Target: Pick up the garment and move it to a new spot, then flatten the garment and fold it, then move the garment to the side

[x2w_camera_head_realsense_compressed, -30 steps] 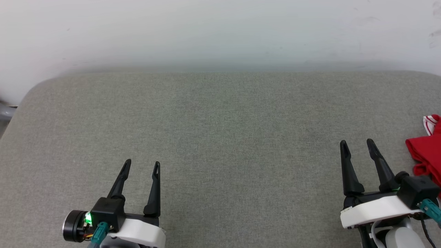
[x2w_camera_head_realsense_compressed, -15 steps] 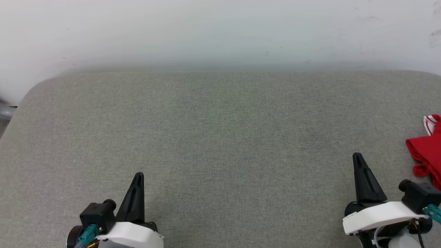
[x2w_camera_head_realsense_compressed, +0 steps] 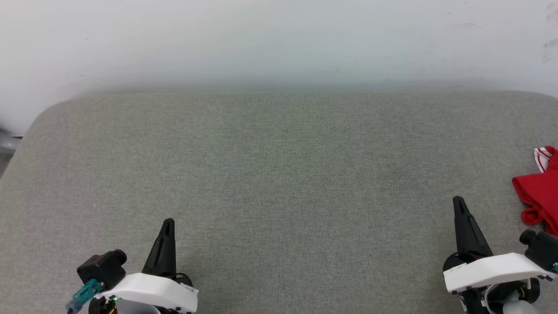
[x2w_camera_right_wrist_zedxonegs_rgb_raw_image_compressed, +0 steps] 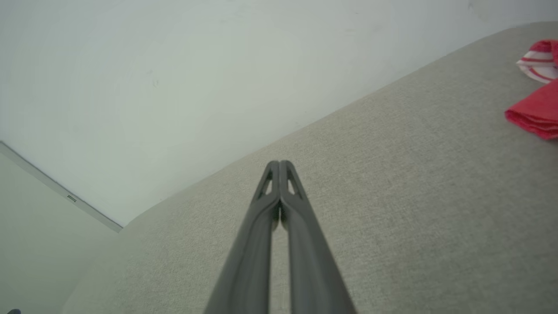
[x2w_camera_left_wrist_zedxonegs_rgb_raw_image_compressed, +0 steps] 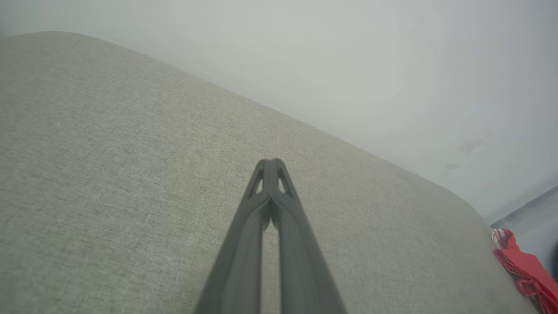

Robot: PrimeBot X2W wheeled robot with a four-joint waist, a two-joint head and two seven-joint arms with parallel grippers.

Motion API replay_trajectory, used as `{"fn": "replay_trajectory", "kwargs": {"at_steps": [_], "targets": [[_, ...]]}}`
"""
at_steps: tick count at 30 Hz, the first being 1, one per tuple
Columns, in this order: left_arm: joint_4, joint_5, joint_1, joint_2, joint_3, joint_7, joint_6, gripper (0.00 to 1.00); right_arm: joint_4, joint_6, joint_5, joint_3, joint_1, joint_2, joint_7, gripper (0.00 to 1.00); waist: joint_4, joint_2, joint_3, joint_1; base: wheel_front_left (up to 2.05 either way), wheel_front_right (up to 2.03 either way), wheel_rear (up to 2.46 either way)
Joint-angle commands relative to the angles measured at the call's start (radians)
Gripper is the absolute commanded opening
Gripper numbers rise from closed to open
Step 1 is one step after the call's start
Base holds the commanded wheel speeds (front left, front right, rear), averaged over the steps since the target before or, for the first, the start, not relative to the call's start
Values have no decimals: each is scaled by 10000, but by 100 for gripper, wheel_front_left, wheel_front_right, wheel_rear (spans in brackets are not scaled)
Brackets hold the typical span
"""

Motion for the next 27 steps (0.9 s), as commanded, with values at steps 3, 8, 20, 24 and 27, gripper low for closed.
{"fn": "replay_trajectory", "kwargs": {"at_steps": [3,8,20,24,27], "targets": [[-41,-777,-296,57,117,157,-83,0,-78,-2,716,-65,-213,6,157,0,-2,0,-17,-1,0,0,0],[38,-1578,-368,61,197,344,-122,0,-43,-3,1438,-116,-233,8,353,0,-6,0,-41,-1,0,0,0],[249,-3608,-537,65,412,820,-230,0,44,-3,3270,-245,-282,12,842,0,-18,0,-108,-1,0,0,0],[300,-4138,-583,65,471,950,-266,0,67,-3,3744,-279,-294,14,976,0,-21,0,-128,-1,0,0,0],[337,-4524,-610,64,511,1040,-291,0,84,-4,4094,-300,-302,15,1068,0,-23,0,-142,-1,0,0,0]]}}
